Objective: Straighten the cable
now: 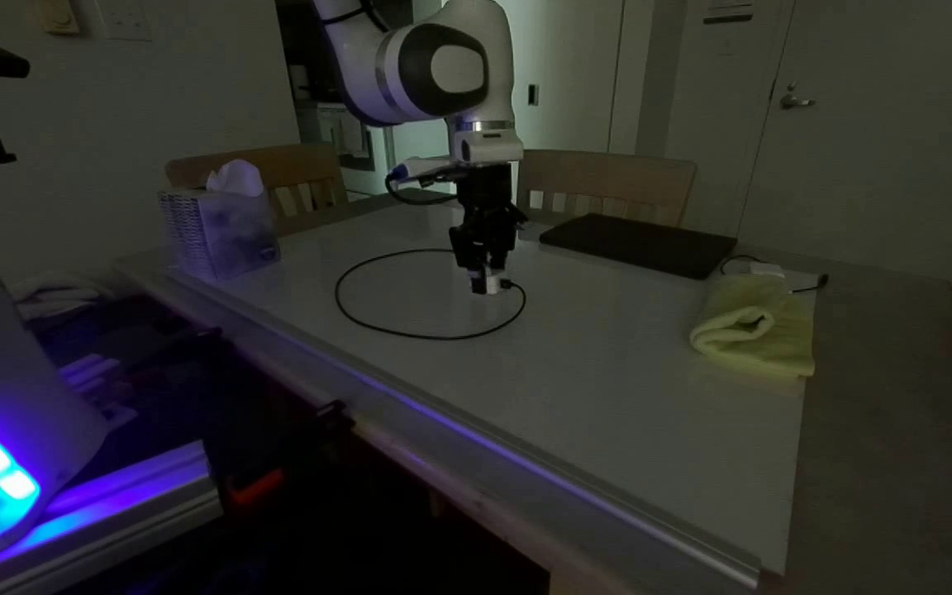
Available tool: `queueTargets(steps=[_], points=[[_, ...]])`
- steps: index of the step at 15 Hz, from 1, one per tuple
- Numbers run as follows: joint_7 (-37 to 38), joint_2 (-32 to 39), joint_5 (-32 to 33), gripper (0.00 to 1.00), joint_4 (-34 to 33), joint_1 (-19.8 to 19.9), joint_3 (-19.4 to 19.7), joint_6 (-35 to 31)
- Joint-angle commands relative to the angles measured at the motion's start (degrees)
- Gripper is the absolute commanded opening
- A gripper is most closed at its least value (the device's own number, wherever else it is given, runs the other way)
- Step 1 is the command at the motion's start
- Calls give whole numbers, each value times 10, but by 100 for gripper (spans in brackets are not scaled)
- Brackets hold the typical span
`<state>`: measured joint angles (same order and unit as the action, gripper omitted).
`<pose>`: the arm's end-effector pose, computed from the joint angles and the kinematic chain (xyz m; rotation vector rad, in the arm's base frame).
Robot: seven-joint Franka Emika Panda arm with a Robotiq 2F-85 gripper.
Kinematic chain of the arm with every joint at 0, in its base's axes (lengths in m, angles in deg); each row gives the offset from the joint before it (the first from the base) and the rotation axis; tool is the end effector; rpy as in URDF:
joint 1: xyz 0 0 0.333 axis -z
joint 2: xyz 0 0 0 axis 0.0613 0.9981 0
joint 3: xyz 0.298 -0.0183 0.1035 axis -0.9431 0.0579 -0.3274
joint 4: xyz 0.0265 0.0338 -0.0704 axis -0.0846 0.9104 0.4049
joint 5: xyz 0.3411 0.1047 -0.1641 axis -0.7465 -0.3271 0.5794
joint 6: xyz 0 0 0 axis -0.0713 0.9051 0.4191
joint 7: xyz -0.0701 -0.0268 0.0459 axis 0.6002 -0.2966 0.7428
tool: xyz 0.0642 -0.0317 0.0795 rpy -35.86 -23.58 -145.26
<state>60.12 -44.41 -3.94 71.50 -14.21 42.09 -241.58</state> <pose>0.5169 -0.0659 0.1534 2.2749 -2.0405 0.0630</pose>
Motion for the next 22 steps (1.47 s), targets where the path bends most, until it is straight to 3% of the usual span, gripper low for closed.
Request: queueTargets(steps=[1,8,9,12,13,15,22], points=[[91,11,-11,27,-24,11,5,32],[211,3,-81,27,-17,77,-14,33],[197,-1,-49,52,-12,67,-10,22],[214,-1,-58,52,-12,79,-11,22],[217,-1,-58,27,-12,79,-12,22],[302,17,-71,27,-30,66,5,21],[449,19,-104,27,-19,122,8,-4]])
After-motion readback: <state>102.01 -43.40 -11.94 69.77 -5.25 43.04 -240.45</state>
